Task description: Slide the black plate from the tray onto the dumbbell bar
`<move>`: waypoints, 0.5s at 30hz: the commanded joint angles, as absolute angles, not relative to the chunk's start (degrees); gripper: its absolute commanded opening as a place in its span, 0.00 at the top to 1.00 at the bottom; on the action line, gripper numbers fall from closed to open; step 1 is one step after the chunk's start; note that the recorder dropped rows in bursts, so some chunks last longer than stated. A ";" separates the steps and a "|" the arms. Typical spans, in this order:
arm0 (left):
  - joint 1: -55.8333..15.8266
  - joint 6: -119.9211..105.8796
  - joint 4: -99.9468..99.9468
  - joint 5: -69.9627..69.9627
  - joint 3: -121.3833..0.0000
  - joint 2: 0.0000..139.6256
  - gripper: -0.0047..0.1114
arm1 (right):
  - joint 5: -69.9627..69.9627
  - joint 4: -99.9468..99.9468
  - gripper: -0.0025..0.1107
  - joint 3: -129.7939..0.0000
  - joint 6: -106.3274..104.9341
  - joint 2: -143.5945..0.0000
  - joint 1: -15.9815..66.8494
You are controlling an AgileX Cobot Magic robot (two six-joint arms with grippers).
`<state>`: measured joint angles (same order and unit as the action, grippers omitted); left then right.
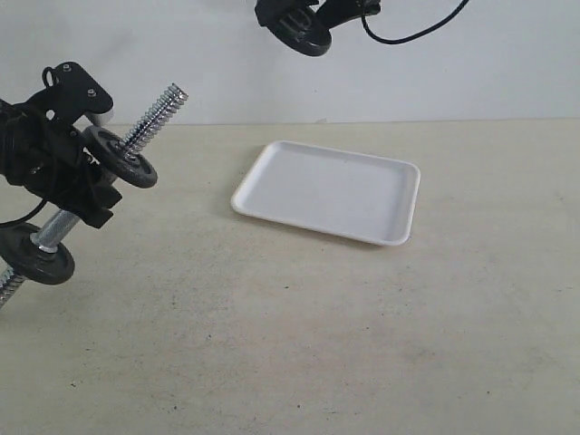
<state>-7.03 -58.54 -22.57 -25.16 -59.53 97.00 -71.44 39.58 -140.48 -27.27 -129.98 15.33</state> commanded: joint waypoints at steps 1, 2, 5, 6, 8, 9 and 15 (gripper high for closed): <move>-6.92 -58.77 -24.59 -18.22 -61.34 93.32 0.92 | -69.96 39.23 0.98 -139.97 -27.78 -128.44 15.37; -6.92 -58.77 -24.59 -18.22 -61.34 93.32 0.92 | -69.96 39.23 0.98 -139.16 -28.03 -128.44 15.37; -6.92 -58.77 -24.59 -18.36 -61.34 93.32 0.92 | -69.96 39.10 0.98 -137.70 -29.10 -128.44 15.37; -6.92 -58.77 -24.59 -18.36 -61.34 93.32 0.92 | -69.96 39.10 0.98 -137.26 -29.20 -128.44 15.37; -6.92 -58.77 -24.59 -18.36 -61.34 93.32 0.92 | -69.96 38.79 0.98 -137.23 -29.14 -128.44 15.37; -6.92 -58.77 -24.59 -18.36 -61.34 93.32 0.92 | -69.96 38.18 0.98 -137.23 -29.14 -128.44 15.37; -6.92 -58.77 -24.59 -18.85 -61.34 93.32 0.92 | -69.96 36.77 0.98 -137.23 -29.14 -128.44 15.37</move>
